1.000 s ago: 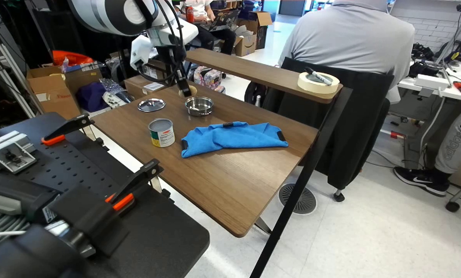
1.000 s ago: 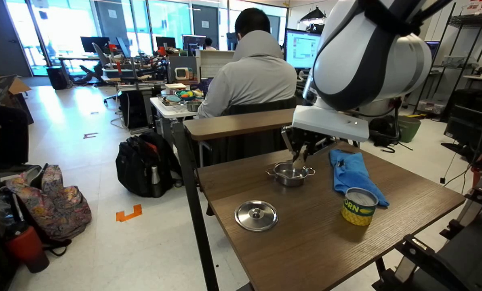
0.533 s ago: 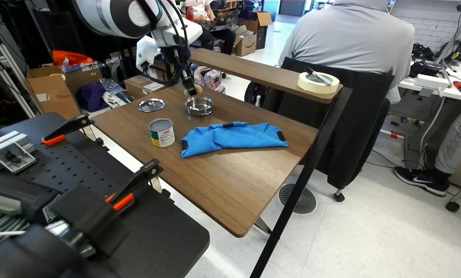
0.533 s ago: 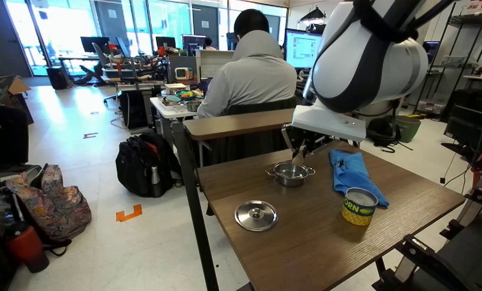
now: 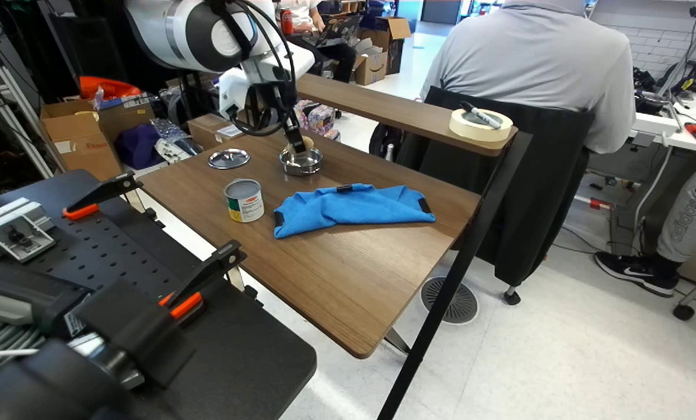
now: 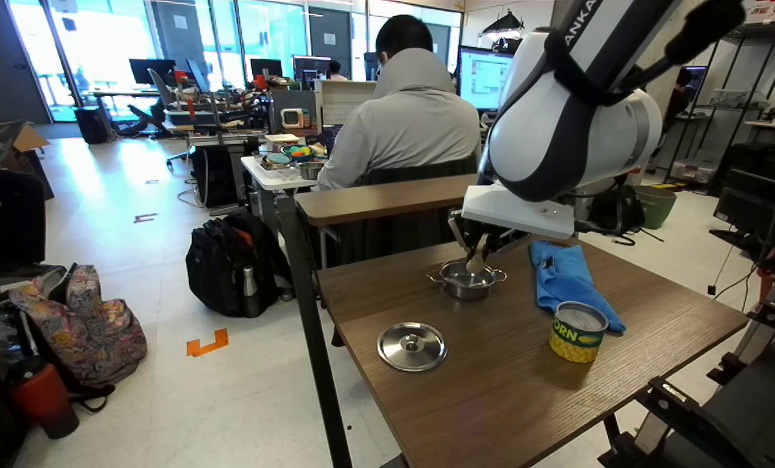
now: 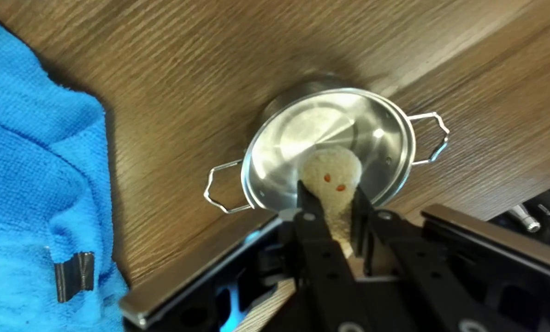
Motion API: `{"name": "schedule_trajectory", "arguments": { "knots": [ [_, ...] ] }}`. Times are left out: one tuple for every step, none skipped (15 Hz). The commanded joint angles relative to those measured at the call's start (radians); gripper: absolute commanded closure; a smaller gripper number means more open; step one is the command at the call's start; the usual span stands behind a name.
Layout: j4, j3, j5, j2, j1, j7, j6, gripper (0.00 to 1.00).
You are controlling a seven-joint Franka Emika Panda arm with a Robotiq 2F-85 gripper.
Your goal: Put the toy inside the pot
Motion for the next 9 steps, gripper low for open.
{"name": "schedule_trajectory", "arguments": {
  "knots": [
    [0.067,-0.022,0.001,0.045,0.018,0.013,-0.033,0.96],
    [0.077,-0.023,0.001,0.054,0.019,0.013,-0.036,0.96],
    [0.083,-0.026,0.002,0.059,0.022,0.016,-0.038,0.96],
    [0.091,-0.022,0.003,0.066,0.018,0.015,-0.041,0.96],
    [0.096,-0.025,0.003,0.070,0.021,0.018,-0.047,0.86],
    [0.102,-0.027,0.003,0.075,0.023,0.021,-0.053,0.57],
    [0.107,-0.029,0.003,0.078,0.024,0.026,-0.062,0.56],
    [0.112,-0.028,0.000,0.081,0.023,0.029,-0.072,0.51],
    [0.116,-0.030,-0.003,0.083,0.024,0.032,-0.080,0.43]
  ]
}}
